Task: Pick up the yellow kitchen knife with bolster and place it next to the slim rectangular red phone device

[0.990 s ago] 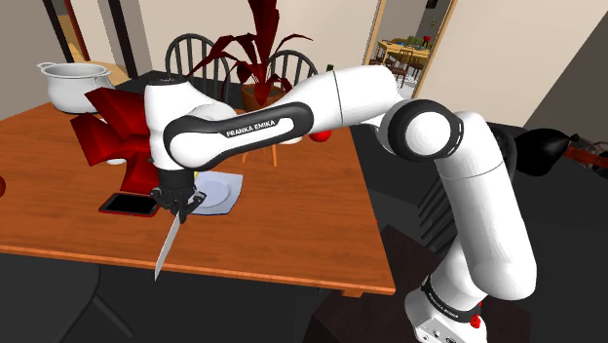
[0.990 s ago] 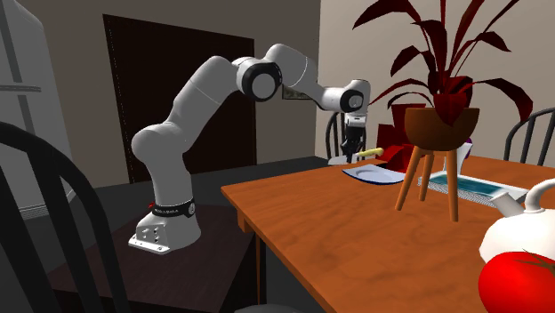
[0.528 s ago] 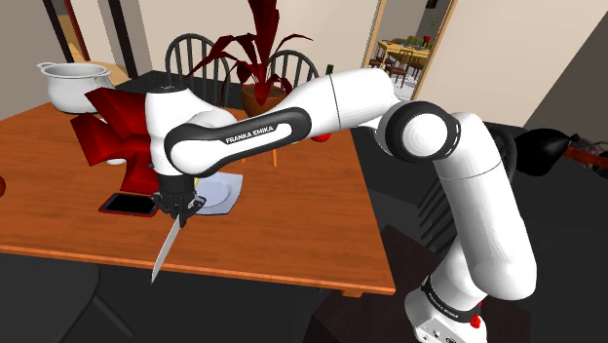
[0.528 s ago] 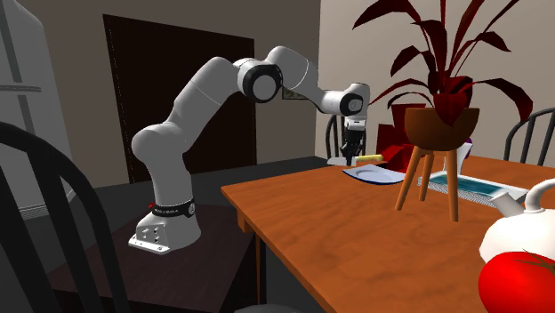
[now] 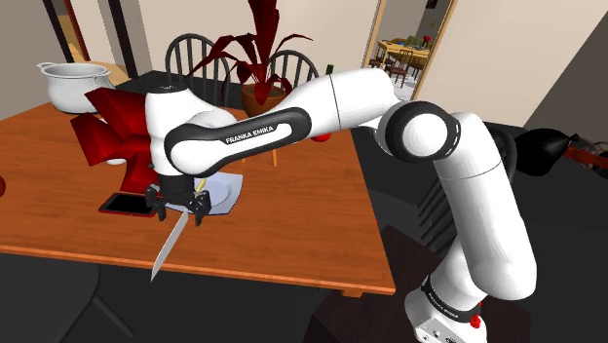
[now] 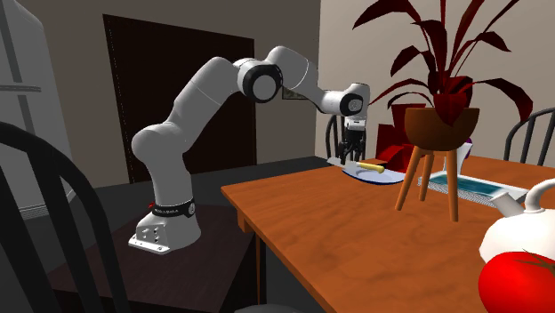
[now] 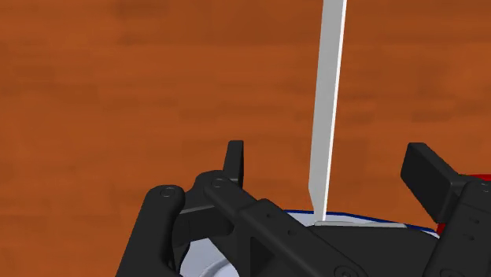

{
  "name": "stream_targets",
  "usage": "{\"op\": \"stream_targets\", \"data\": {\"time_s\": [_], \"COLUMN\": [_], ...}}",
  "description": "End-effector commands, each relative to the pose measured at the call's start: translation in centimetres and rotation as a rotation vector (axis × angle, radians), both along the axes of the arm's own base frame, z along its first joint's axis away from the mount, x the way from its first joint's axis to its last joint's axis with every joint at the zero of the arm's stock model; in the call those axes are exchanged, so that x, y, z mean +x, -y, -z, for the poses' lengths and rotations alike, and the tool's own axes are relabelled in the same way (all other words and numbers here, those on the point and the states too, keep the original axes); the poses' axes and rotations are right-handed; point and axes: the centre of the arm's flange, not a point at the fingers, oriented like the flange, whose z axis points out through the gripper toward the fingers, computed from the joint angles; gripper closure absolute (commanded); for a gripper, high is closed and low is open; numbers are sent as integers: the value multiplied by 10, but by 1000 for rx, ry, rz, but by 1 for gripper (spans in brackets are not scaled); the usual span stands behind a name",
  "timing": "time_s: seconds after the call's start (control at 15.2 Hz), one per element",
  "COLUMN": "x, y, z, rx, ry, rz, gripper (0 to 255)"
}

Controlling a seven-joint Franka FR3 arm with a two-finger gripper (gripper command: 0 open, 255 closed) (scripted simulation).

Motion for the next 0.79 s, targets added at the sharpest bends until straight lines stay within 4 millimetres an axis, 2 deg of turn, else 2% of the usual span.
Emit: {"op": "stream_targets", "data": {"time_s": [0.0,0.2,0.73], "x": [1,2,2], "y": [1,5,5], "z": [-13,-50,-50], "rx": [0,0,0], "ry": [0,0,0], "rz": [0,0,0], "gripper": [0,0,0]}}
